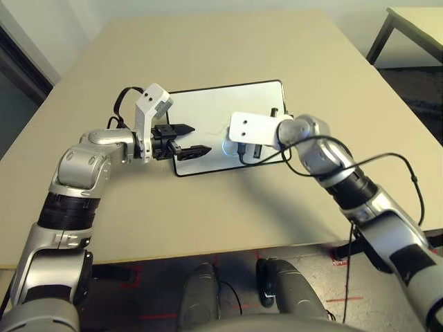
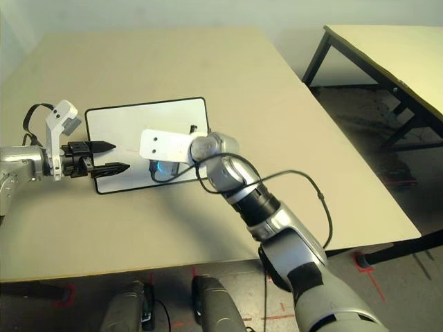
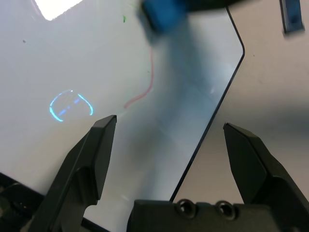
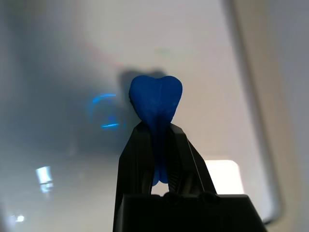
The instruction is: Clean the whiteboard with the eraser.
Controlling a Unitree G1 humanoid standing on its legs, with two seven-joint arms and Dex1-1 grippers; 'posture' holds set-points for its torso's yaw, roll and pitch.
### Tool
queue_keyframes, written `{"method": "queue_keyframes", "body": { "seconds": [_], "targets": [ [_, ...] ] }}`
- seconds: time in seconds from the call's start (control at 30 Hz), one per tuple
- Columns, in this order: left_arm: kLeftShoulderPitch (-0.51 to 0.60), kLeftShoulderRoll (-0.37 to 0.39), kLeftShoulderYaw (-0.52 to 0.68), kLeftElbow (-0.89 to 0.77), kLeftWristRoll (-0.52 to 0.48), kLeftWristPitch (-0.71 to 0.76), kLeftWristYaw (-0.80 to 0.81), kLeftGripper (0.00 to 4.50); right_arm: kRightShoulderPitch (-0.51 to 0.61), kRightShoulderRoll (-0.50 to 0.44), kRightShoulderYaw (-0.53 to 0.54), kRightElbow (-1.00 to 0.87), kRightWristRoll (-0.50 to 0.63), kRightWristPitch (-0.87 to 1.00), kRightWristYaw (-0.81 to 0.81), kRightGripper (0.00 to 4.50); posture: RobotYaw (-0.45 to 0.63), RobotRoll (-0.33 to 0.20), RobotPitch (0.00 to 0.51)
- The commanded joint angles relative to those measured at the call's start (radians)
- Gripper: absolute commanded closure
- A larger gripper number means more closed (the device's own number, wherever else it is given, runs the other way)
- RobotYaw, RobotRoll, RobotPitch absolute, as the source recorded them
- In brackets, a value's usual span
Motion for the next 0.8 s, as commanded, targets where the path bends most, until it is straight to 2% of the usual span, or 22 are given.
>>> {"method": "queue_keyframes", "body": {
  "seconds": [0.03, 0.13, 0.37, 0.47, 0.8],
  "targets": [
    [-0.004, 0.005, -0.013, 0.005, 0.009, 0.0, -0.006, 0.0, -0.039, 0.023, -0.017, 0.071, 0.003, -0.034, -0.021, 4.19, -0.02, 0.0, 0.126],
    [0.002, 0.008, -0.011, 0.0, 0.008, 0.003, -0.007, 0.0, -0.034, 0.025, -0.005, 0.065, -0.003, -0.039, -0.01, 4.19, -0.02, 0.0, 0.126],
    [0.008, 0.009, -0.007, -0.004, 0.006, 0.005, -0.004, 0.0, 0.121, -0.038, 0.059, -0.187, -0.027, 0.046, 0.104, 4.19, -0.02, 0.0, 0.125],
    [0.007, 0.007, -0.009, -0.002, 0.006, 0.005, -0.004, 0.0, 0.147, -0.052, 0.07, -0.231, -0.038, 0.066, 0.127, 4.19, -0.02, 0.0, 0.124],
    [0.001, 0.002, -0.015, 0.004, 0.008, 0.0, -0.009, 0.0, -0.046, 0.031, 0.004, 0.093, -0.023, -0.055, -0.018, 4.19, -0.03, 0.0, 0.125]
  ]
}}
